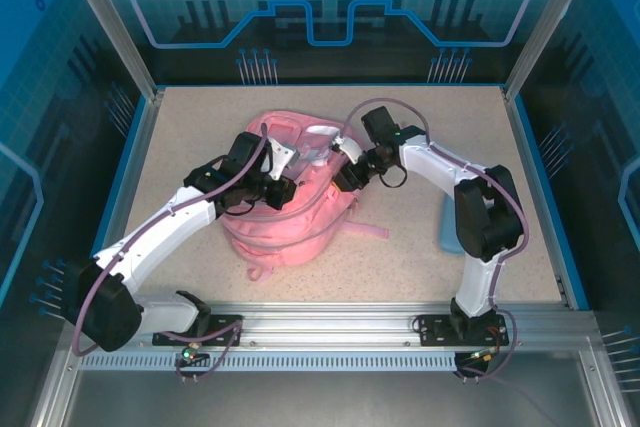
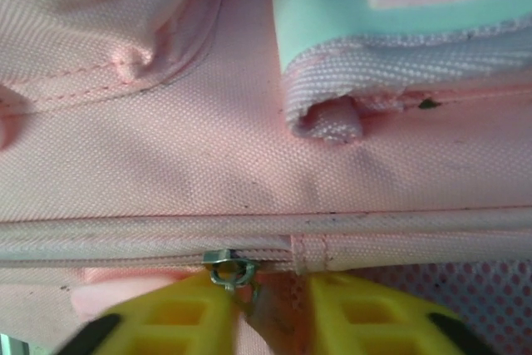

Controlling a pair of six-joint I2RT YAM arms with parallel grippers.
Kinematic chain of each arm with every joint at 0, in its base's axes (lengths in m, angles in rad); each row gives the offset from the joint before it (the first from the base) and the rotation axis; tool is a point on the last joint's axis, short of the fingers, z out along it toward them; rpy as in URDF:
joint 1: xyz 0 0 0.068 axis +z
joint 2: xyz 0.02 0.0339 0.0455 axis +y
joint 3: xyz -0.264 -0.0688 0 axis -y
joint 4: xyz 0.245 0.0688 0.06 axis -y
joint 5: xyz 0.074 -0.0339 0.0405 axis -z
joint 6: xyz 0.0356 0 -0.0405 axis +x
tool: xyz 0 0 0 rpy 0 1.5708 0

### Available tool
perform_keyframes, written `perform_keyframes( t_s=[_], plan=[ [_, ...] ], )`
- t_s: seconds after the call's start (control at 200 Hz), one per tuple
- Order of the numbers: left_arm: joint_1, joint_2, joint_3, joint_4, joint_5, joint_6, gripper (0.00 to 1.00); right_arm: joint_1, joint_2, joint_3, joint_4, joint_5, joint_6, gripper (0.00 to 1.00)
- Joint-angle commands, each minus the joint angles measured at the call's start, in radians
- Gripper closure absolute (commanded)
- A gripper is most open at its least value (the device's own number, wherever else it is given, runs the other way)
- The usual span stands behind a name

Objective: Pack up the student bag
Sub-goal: Unzip the student bag at the top-center of the table.

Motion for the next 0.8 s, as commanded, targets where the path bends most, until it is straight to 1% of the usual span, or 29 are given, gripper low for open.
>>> perform_keyframes(
  t_s=[0.0,0.125,0.315,0.47,0.58,0.795],
  plan=[
    [0.010,-0.031,0.010,0.085,0.032,0.010,1.00,0.014,-0.001,0.013,-0.008,0.009,0.004,0.85],
    [0.011,-0.028,0.008,0.093,0.029,-0.001,1.00,0.014,-0.057,-0.012,-0.014,0.089,0.022,0.92],
    [0.011,-0.018,0.001,0.112,0.034,-0.013,1.00,0.014,-0.110,0.007,-0.095,0.216,0.038,0.93],
    [0.010,-0.002,-0.005,0.133,0.048,-0.024,1.00,0.021,-0.122,0.061,-0.210,0.220,0.051,0.93],
    [0.010,0.012,0.000,0.145,0.060,-0.030,1.00,0.027,-0.115,0.095,-0.282,0.214,0.071,0.91],
    [0.011,0.017,0.002,0.152,0.064,-0.016,1.00,0.029,-0.106,0.120,-0.306,0.306,0.100,0.89]
  ],
)
